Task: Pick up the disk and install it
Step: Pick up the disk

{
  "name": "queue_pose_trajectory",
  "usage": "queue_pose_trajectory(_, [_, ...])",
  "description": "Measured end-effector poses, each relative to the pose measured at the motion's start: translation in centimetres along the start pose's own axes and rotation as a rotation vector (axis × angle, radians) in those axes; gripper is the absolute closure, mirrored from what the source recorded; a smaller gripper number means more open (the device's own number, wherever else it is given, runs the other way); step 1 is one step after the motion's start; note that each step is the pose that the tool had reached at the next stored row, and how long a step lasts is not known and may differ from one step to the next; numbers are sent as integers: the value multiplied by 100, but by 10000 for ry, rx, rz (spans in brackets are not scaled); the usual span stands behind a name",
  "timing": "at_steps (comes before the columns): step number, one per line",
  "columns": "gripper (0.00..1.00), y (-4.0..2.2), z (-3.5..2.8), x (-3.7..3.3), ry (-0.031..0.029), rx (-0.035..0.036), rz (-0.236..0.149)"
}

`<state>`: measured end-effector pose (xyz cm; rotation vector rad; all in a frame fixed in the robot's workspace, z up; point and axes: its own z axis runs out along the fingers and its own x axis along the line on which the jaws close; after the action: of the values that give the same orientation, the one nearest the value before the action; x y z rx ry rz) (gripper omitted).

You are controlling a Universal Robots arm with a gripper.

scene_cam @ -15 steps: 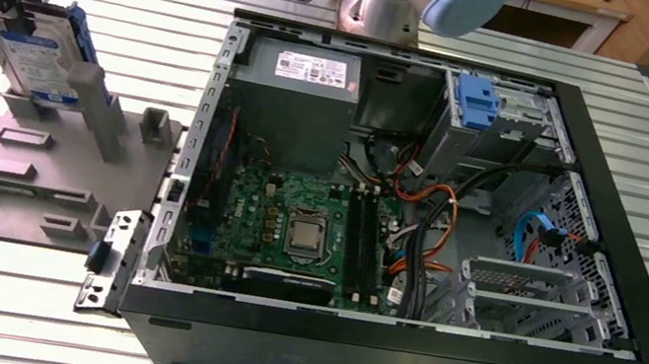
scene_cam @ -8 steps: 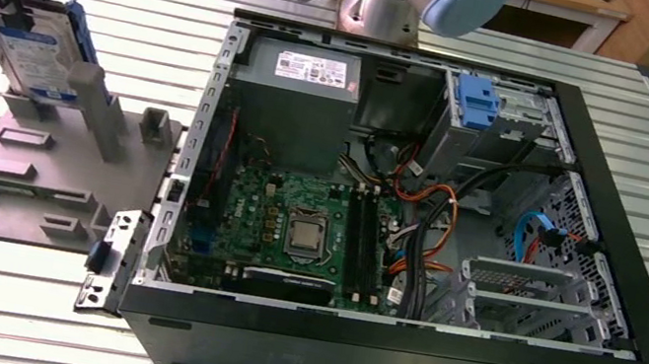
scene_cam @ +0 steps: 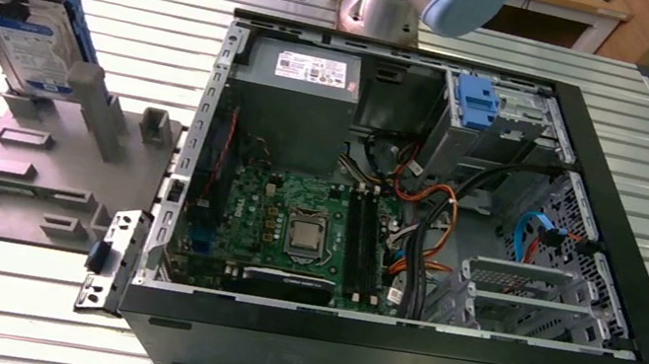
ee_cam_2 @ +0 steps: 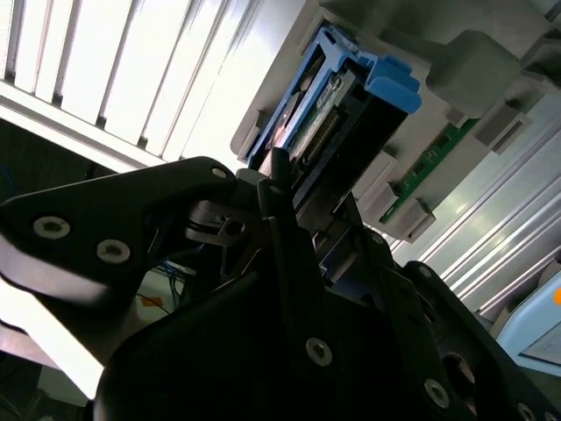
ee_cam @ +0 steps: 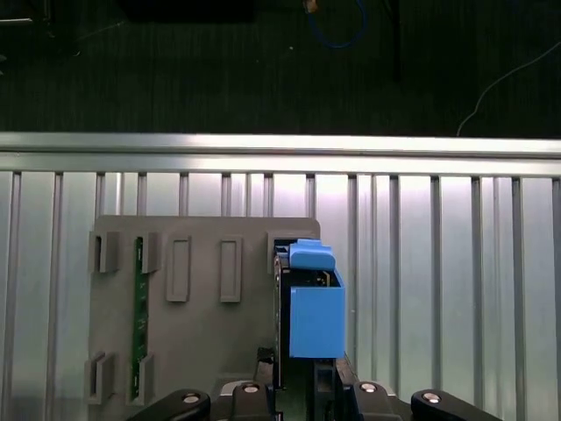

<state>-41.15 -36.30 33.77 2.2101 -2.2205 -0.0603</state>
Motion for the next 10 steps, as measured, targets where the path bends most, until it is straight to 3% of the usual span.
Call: queue_pose_trajectory(10, [65,1,-32,-1,1,-2,0])
